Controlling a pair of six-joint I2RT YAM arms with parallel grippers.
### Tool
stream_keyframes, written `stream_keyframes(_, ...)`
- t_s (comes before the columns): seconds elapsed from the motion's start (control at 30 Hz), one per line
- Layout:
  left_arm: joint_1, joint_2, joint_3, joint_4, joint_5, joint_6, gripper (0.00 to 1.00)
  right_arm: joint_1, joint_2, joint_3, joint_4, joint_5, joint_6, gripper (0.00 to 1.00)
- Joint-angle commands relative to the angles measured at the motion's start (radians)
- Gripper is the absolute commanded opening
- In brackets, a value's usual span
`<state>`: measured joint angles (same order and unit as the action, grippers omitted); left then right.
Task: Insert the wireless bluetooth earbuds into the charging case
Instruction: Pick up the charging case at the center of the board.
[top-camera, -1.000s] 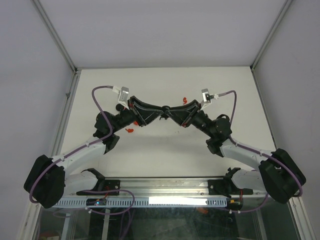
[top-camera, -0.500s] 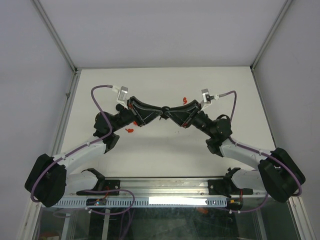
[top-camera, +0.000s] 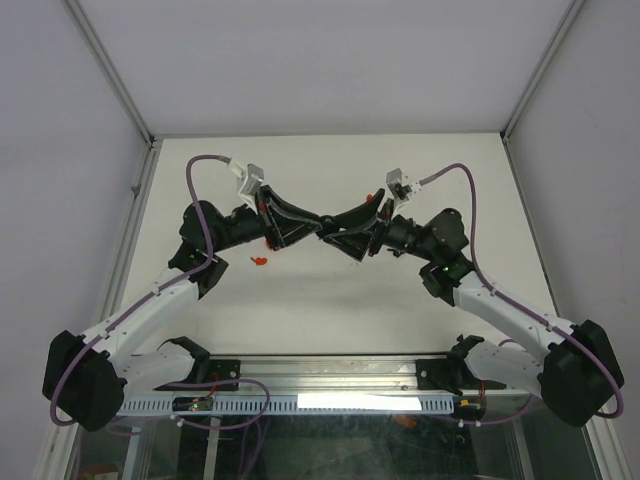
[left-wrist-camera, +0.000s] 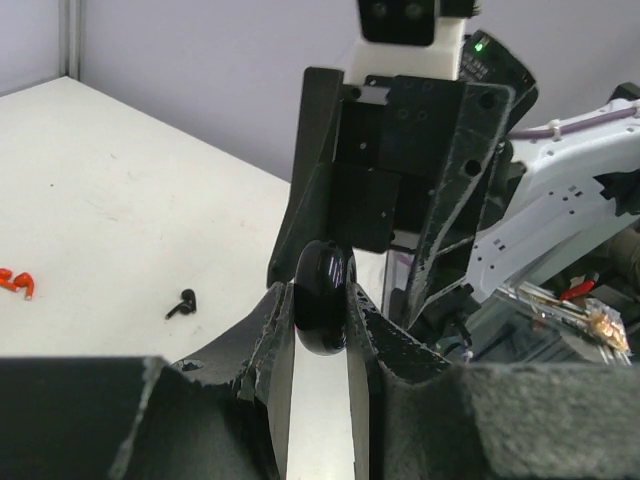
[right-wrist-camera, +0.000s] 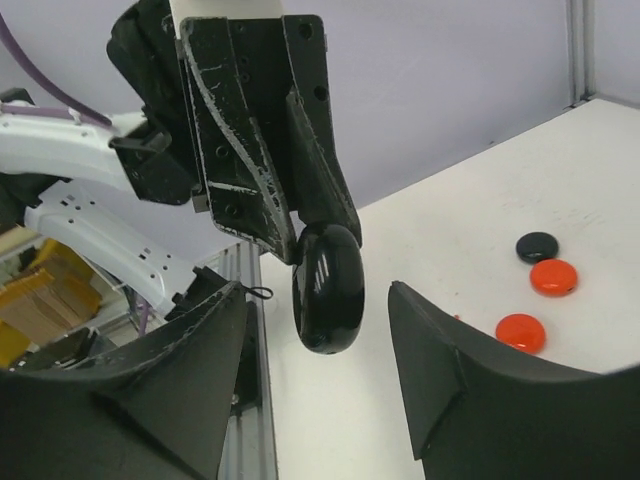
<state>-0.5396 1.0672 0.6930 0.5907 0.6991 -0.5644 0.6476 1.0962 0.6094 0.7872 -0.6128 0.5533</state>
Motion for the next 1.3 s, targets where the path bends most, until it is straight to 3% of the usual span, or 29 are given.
stream_keyframes(0.0, 0.029, -0.026, 0.141, -0.345, 0.091, 0.252, 0.0, -0.049, -0.078, 0.138, -0.318, -0.145, -0.218, 0.63)
stream_keyframes(0.2, 0.035, 0.016, 0.323, -0.68, 0.162, 0.503, 0.0, -0.074, -0.08, 0.312, -0.727, -0.217, -0.465, 0.67)
stream_keyframes(0.47, 0.035, 0.092, 0.482, -0.936, 0.231, 0.685, 0.0, -0.073, 0.017, 0.495, -0.96, -0.273, -0.631, 0.67)
stream_keyframes(0.8, 0.035, 0.114, 0.532, -0.999, 0.265, 0.752, 0.0, -0.072, 0.125, 0.581, -1.002, -0.37, -0.646, 0.64)
stream_keyframes(1.27, 0.033, 0.143, 0.547, -1.023, 0.28, 0.778, 0.0, -0.045, 0.216, 0.618, -0.996, -0.438, -0.632, 0.51)
